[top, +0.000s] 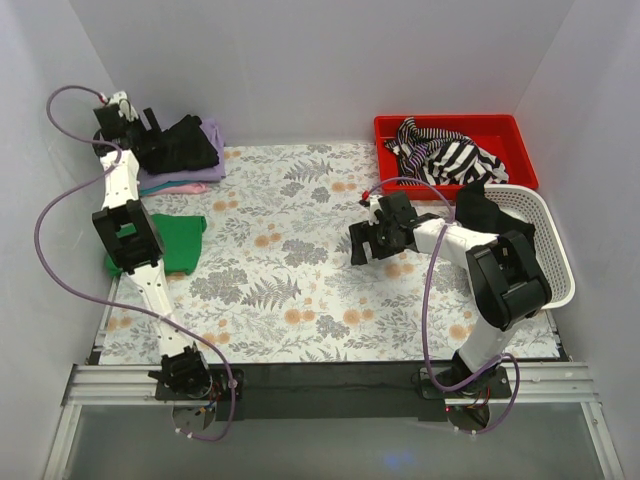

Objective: Fold and stack the t-shirts
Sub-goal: Neatly place the folded tshirt to the corner

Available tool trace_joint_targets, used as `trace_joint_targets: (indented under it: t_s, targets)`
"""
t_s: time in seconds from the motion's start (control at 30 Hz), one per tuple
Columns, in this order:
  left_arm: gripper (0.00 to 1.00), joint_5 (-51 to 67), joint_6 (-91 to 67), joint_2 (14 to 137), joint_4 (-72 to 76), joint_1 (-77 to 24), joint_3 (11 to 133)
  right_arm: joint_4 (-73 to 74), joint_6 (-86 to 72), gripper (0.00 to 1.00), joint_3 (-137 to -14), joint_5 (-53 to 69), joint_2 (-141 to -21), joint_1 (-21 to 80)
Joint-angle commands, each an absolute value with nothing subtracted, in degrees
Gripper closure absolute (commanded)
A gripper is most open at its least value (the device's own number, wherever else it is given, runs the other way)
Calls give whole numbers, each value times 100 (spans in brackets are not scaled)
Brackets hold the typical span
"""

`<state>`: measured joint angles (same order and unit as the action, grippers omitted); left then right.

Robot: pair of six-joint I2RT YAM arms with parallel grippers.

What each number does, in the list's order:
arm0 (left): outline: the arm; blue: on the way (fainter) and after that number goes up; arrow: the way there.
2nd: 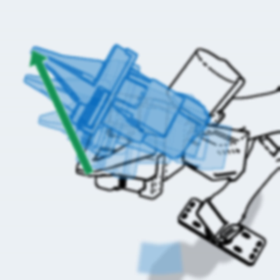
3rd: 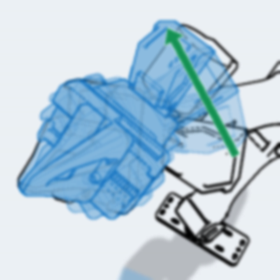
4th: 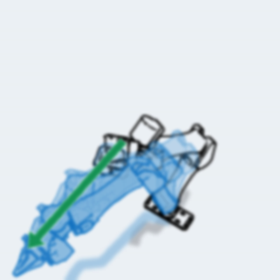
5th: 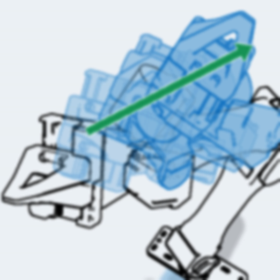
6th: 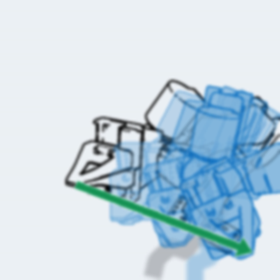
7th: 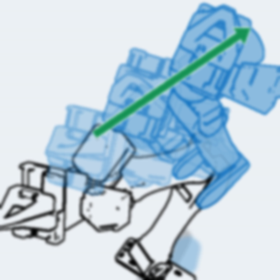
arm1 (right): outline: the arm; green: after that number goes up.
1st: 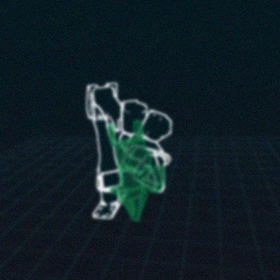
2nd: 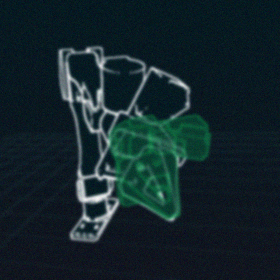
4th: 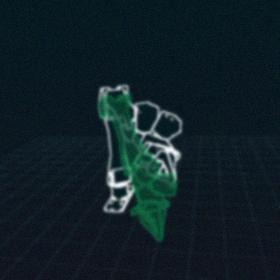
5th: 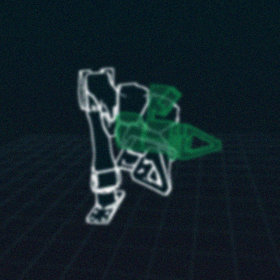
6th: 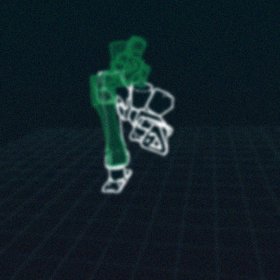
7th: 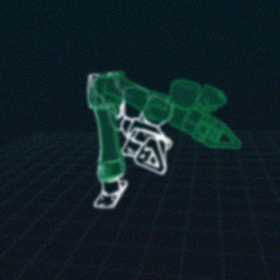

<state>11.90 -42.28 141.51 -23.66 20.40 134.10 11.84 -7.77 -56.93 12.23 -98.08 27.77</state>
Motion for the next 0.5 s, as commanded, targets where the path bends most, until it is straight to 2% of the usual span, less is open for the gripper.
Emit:
trace_joint_targets:
  t_s: [0.0, 0.17, 0.2, 0.27, 0.4, 0.47]
  targets:
    - [16, 1494, -4394, 12307, -2233, 1723, 13220, 1063, -765, 6, -5906, 1406, -9756, 2777]
    - [16, 1740, -4782, 11313, -2495, 1232, 12824, 993, -756, 6, -5871, 1345, -9519, 2769]
    - [15, 1540, -4694, 11155, -2688, 865, 12562, 976, -765, 6, -5845, 1275, -9414, 2769]
    - [15, 933, -4710, 10558, -2759, 337, 11974, 967, -730, 6, -5836, 1257, -9247, 2769]
    - [14, 1581, -5176, 9608, -2664, -385, 9860, 975, -756, 6, -5775, 1169, -8948, 2777]
    - [14, 1739, -5422, 9231, -2541, -702, 9197, 1002, -765, 6, -5713, 1152, -8816, 2777]
